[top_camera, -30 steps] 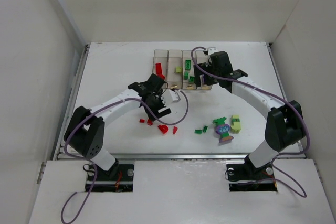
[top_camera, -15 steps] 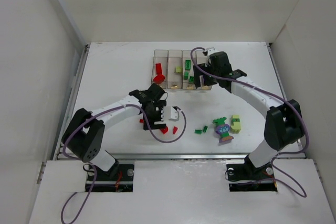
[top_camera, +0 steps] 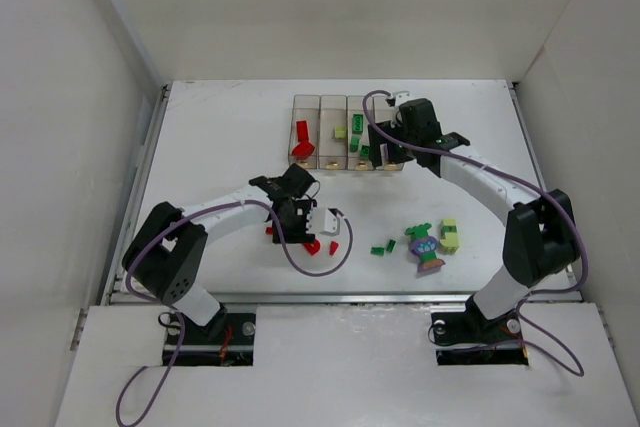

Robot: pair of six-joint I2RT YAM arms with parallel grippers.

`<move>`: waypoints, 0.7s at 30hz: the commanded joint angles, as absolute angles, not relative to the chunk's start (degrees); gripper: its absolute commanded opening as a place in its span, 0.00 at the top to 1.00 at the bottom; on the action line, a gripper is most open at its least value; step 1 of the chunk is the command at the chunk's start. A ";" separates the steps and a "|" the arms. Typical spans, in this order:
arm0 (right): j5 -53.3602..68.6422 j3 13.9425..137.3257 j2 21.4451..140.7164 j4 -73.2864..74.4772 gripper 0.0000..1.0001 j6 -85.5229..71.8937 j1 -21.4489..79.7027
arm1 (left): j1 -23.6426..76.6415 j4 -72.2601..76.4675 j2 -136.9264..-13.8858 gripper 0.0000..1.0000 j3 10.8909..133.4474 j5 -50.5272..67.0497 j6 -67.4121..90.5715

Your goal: Sort the legos into containers by color

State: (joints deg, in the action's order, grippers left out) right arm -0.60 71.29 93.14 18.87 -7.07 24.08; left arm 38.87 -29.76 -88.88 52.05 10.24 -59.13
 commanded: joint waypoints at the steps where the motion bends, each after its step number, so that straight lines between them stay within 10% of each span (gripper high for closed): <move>1: -0.62 71.89 92.29 17.58 0.00 -6.50 24.52 | 38.85 -30.23 -88.68 0.49 51.68 10.46 -60.03; 10: -0.62 71.89 92.29 17.58 0.00 -6.50 24.52 | 38.85 -30.76 -88.68 1.00 52.21 9.93 -60.03; 21: -0.62 72.95 91.23 17.58 0.00 -7.73 24.52 | 28.05 -25.96 -90.87 1.00 72.49 16.52 -39.96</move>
